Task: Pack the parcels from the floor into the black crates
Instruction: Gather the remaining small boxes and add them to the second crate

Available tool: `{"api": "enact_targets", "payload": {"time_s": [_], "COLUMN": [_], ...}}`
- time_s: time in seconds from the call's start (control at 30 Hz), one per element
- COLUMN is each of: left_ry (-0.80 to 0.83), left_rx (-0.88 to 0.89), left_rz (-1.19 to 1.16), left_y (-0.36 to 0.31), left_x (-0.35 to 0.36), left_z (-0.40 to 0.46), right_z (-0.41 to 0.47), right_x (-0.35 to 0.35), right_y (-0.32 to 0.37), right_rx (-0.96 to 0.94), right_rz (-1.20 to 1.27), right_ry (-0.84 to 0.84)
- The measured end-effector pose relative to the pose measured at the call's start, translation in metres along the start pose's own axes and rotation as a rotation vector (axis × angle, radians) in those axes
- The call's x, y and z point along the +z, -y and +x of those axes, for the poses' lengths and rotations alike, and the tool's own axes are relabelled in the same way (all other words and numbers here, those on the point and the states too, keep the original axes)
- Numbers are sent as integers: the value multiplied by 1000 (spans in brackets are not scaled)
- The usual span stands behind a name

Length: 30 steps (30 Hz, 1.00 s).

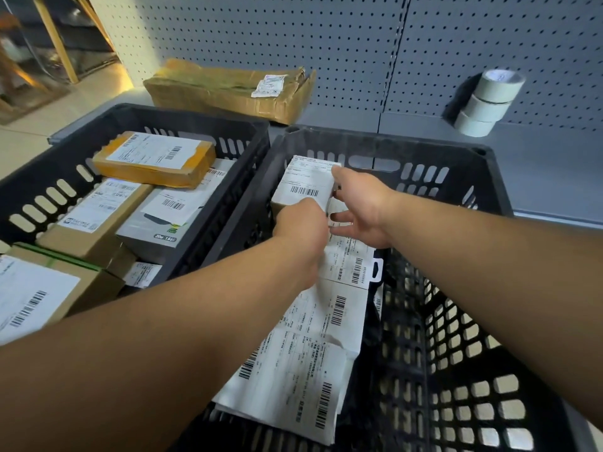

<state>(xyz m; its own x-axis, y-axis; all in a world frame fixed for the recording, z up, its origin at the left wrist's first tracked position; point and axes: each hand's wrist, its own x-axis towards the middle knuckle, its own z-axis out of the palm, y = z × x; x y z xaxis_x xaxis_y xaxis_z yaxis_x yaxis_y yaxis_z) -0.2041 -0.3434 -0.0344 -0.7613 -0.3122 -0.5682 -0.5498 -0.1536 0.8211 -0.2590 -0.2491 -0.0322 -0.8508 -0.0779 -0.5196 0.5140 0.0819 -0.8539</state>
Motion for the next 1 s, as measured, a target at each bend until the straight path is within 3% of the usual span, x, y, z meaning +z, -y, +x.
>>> {"api": "enact_targets", "payload": {"time_s": [0.33,0.5,0.73,1.0], "left_ry": [52,93,322,492], "left_rx": [-117,-24,205,313], "left_rz": [37,39,90,168], "left_y": [16,-1,-21,-26], "left_x": [1,28,75,156], "left_z": [-22,-39,-72,-140], "right_z": [-36,-65,-110,-154], "right_x": [-17,-63,-152,-291], "right_y": [-4,4,17,-27], "right_rx": [-4,-35,-205,-265], "right_rz": [-135,-80,149,195], "right_ry": [-56,-104,-67,-161]}}
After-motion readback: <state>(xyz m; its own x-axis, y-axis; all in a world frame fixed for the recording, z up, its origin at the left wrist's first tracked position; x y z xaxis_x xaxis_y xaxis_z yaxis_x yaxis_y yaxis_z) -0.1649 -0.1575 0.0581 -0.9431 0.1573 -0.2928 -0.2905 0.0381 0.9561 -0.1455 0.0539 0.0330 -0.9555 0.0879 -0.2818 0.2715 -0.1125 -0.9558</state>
